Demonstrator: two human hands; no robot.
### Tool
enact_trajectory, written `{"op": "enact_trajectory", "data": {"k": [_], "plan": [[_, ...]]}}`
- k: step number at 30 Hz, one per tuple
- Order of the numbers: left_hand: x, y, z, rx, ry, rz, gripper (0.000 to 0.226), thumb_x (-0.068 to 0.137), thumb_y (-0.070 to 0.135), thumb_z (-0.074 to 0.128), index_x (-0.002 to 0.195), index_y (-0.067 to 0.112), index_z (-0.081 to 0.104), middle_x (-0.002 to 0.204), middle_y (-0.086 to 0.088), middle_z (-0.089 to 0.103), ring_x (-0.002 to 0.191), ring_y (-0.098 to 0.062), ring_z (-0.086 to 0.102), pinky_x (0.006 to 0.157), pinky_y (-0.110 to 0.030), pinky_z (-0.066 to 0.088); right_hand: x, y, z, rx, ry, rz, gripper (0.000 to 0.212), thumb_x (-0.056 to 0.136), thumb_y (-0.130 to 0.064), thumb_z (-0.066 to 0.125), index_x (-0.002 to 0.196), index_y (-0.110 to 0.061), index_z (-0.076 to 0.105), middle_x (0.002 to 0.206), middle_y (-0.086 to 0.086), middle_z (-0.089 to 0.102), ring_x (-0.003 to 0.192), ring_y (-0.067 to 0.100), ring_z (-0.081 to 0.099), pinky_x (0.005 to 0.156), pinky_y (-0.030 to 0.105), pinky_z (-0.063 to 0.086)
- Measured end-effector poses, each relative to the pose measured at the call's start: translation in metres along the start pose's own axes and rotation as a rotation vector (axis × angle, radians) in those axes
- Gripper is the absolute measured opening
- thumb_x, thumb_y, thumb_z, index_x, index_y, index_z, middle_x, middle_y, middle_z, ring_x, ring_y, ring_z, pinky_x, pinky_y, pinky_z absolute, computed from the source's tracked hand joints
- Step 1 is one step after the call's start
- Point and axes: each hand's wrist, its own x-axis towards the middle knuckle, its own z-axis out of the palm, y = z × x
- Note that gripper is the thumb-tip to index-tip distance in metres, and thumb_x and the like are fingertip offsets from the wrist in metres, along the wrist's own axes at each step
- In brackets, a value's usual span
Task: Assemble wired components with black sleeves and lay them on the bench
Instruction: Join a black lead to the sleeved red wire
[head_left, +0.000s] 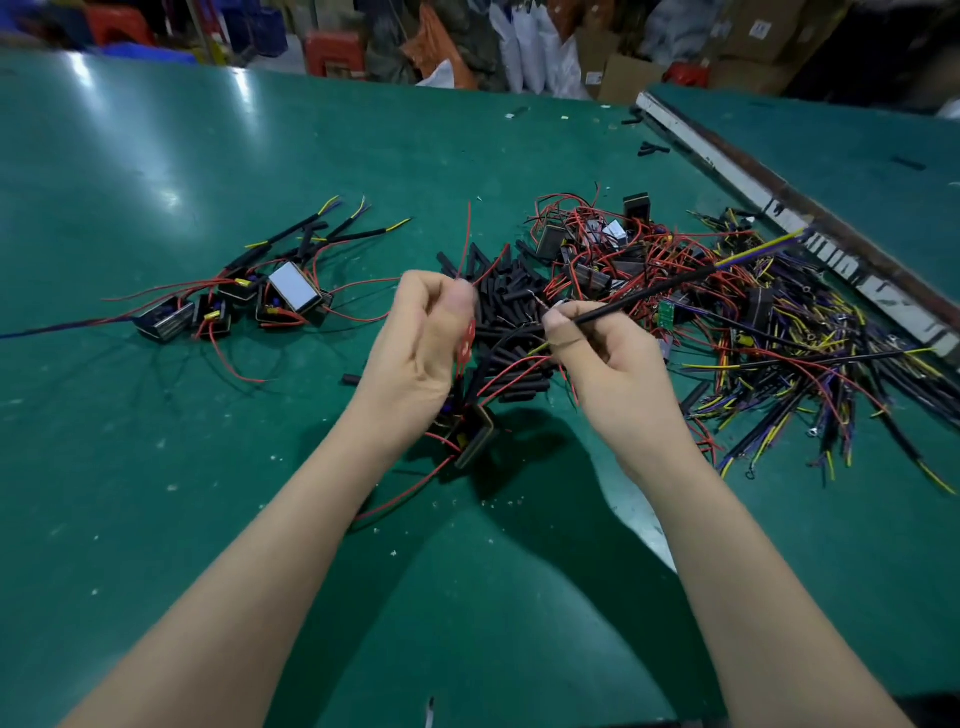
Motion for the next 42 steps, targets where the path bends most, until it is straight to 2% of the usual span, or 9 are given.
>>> {"op": "enact_trajectory", "data": {"k": [3,8,12,18,23,25,30,34,42], "plan": [[-0.002,-0.005,0.000,0.052,-0.022,0.064,0.026,0.097,0.031,0.030,0.080,0.019,0.045,0.070,-0.001,0.051,0.061,-0.009,0.044,0.062,-0.018,0.038,0.000,0.003,0.003,0.027,0.043,0.054,0.014,0.094,-0.024,0.059,0.081,-0.027,0.062,0.062,-0.023,0.059,0.059,-0.007,0.050,0.059,0.008,0.037],[-0.005,-0.015,0.004,0.227,-0.103,0.142,0.016,0.096,0.034,0.041,0.091,0.035,0.057,0.065,0.011,0.054,0.061,0.000,0.049,0.064,-0.016,0.041,0.000,0.004,0.002,0.050,0.057,0.041,0.013,0.093,-0.027,0.060,0.081,-0.029,0.064,0.063,-0.020,0.058,0.056,-0.004,0.047,0.055,0.010,0.036],[-0.003,-0.015,0.000,0.204,-0.068,0.146,0.010,0.092,0.035,0.049,0.089,0.034,0.058,0.072,0.023,0.060,0.066,0.003,0.052,0.066,-0.015,0.040,0.000,0.003,0.001,-0.088,0.048,-0.035,0.017,0.094,-0.026,0.059,0.080,-0.035,0.061,0.086,-0.015,0.061,0.080,-0.002,0.055,0.078,0.019,0.043],[-0.006,-0.012,-0.001,0.247,-0.065,0.183,0.009,0.085,0.031,0.064,0.077,0.034,0.060,0.062,0.023,0.057,0.055,0.004,0.047,0.057,-0.008,0.035,-0.003,-0.004,-0.006,-0.290,0.008,-0.198,0.011,0.092,-0.018,0.063,0.087,-0.028,0.063,0.103,0.009,0.057,0.090,-0.019,0.044,0.082,-0.002,0.029],[-0.006,-0.009,-0.004,0.132,-0.072,0.104,0.006,0.077,0.033,0.069,0.077,0.027,0.066,0.058,0.020,0.061,0.052,0.005,0.047,0.055,-0.007,0.035,-0.002,-0.006,-0.006,-0.284,-0.051,-0.260,0.018,0.088,-0.012,0.067,0.087,-0.030,0.063,0.102,0.009,0.047,0.097,-0.008,0.042,0.087,0.010,0.033],[-0.007,-0.008,-0.007,0.070,-0.140,0.070,0.010,0.081,0.033,0.068,0.087,0.025,0.066,0.061,0.015,0.064,0.057,0.006,0.052,0.060,-0.007,0.038,-0.002,-0.004,-0.005,-0.326,-0.031,-0.265,0.011,0.089,-0.011,0.065,0.090,-0.022,0.066,0.102,0.010,0.050,0.093,-0.003,0.043,0.088,0.006,0.031],[0.006,-0.017,0.006,0.265,-0.287,-0.233,0.038,0.103,0.019,0.034,0.087,0.007,0.066,0.063,0.005,0.065,0.065,-0.010,0.053,0.074,-0.025,0.044,0.001,0.003,-0.007,-0.337,0.043,-0.154,0.006,0.092,-0.019,0.062,0.089,-0.024,0.063,0.105,0.010,0.056,0.086,-0.017,0.044,0.081,-0.001,0.029],[-0.006,-0.016,-0.003,0.284,-0.283,0.059,0.024,0.096,0.033,0.043,0.092,0.026,0.066,0.071,0.016,0.065,0.068,0.004,0.054,0.070,-0.013,0.043,0.000,0.004,-0.007,-0.324,-0.006,-0.109,0.009,0.092,-0.021,0.062,0.086,-0.028,0.062,0.104,0.004,0.055,0.085,-0.014,0.047,0.081,0.000,0.032],[-0.005,-0.023,-0.003,0.214,-0.164,0.101,0.009,0.090,0.036,0.053,0.098,0.038,0.058,0.066,0.018,0.059,0.063,0.002,0.053,0.065,-0.015,0.041,-0.002,-0.004,-0.008,-0.345,-0.077,-0.153,0.014,0.092,-0.018,0.062,0.086,-0.031,0.061,0.103,0.001,0.056,0.093,-0.010,0.047,0.084,0.002,0.032]]}}
